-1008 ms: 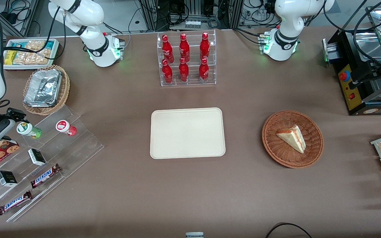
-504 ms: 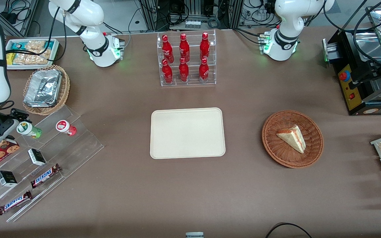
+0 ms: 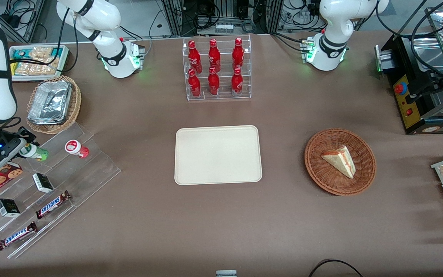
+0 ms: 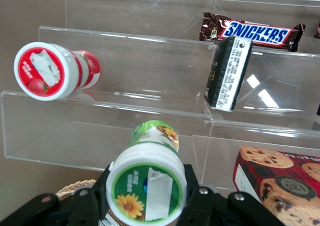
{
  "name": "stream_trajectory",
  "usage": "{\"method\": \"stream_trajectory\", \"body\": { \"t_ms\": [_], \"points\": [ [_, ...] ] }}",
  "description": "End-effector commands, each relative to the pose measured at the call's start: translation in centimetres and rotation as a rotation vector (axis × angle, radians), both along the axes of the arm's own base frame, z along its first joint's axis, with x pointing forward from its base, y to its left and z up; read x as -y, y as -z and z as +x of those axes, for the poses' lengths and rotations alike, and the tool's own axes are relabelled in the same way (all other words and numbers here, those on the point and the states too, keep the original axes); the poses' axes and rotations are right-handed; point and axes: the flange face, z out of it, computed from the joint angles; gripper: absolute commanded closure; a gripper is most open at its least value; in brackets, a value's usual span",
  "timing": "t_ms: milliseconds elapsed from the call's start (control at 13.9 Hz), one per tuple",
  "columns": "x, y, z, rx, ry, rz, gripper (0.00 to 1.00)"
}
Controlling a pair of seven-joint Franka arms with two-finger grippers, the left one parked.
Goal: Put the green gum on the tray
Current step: 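Grasp the green-and-white gum bottle on the acrylic shelf with the right gripper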
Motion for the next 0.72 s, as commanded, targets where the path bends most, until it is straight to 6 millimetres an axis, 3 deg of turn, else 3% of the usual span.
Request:
{"method": "stream_trajectory", "body": {
  "t_ms": [0, 216, 648],
  "points": [
    [-0.1, -1.2, -0.7, 0.030, 0.007, 0.009, 1.00],
    [-1.9, -3.9, -0.8, 0.016, 0.034, 0.017, 1.00],
    [-12.1, -6.9, 0.1, -0.042, 0.154, 0.006, 1.00]
  ]
}}
